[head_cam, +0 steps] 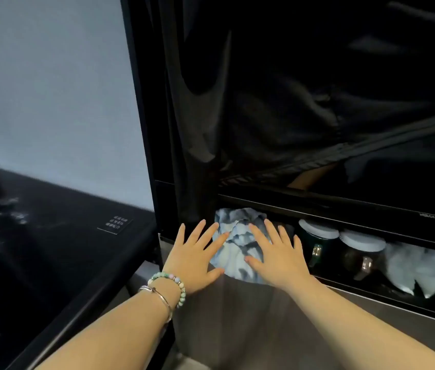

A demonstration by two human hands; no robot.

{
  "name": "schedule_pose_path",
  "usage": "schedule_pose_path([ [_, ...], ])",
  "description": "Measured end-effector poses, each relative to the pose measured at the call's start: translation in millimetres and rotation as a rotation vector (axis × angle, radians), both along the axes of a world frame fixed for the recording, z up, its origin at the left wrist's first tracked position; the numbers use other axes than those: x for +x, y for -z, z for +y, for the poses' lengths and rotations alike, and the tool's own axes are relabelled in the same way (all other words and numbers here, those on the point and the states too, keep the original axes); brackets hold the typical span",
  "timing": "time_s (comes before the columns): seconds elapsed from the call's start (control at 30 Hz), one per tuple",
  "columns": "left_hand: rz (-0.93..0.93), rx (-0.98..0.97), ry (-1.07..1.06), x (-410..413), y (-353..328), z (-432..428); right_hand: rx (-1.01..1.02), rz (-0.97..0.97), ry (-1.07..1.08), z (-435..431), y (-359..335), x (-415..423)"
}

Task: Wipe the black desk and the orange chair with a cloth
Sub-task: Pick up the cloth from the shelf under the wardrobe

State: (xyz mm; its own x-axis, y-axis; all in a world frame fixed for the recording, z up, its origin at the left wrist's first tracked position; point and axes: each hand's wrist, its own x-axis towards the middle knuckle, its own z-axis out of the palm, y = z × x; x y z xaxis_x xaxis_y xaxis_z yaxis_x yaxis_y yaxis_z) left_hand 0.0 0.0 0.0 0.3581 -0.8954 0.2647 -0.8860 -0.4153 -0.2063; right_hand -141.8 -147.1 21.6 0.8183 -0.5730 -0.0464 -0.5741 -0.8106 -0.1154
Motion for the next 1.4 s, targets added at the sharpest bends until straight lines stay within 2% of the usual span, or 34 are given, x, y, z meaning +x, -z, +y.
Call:
schedule_pose_path([
  [0.1, 0.039, 0.024, 0.007, 13, 8, -10, -0.022, -0.001, 0.018, -10, 4, 15],
  [0.3, 0.084, 0.127, -0.017, 26, 10, -22, 0.131, -0.083, 0.051, -22, 12, 45],
  [0.43, 0.122, 0.138, -0.024, 34, 5, -30, 0.177, -0.066, 0.101, -32, 20, 56],
  [0.53, 0.192, 0.214, -0.097, 33, 3, -30, 0.223, -0.188, 0.132, -36, 19, 59],
  [0.67, 0.206, 0.111, -0.103, 28, 3, -30, 0.323, -0.491, 0.167, -29, 9, 53],
  [0.73, 0.275, 0.019, -0.104, 24, 0, -26, 0.382, -0.641, 0.163, -18, 5, 46],
  [0.83, 0.575, -0.163, -0.086, 18, -1, -18, 0.463, -0.817, 0.123, 2, 2, 34],
  [0.93, 0.784, -0.380, 0.009, 12, -1, -10, 0.544, -0.871, 0.083, 21, -6, 23],
  [1.0, 0.723, -0.454, 0.053, 7, -8, -4, 0.585, -0.863, 0.025, 33, -17, 19],
  [1.03, 0.615, -0.441, 0.063, 6, -14, 1, 0.603, -0.857, -0.002, 39, -23, 16],
  [1.07, 0.550, -0.424, 0.055, 3, -22, 8, 0.620, -0.851, -0.024, 46, -31, 12],
  [1.1, 0.569, -0.400, 0.043, 0, -30, 16, 0.637, -0.845, -0.039, 52, -38, 9],
  [1.13, 0.464, -0.425, 0.069, 0, -34, 24, 0.645, -0.841, -0.055, 59, -46, 4],
  [1.23, 0.718, -0.639, -0.077, -3, -55, 51, 0.628, -0.865, -0.091, 73, -64, -4],
  [1.33, 0.957, -0.683, -0.099, -17, -76, 78, 0.620, -0.894, -0.104, 87, -76, -8],
  [1.4, 1.195, -0.779, -0.107, -28, -88, 95, 0.645, -0.910, -0.105, 99, -81, -10],
])
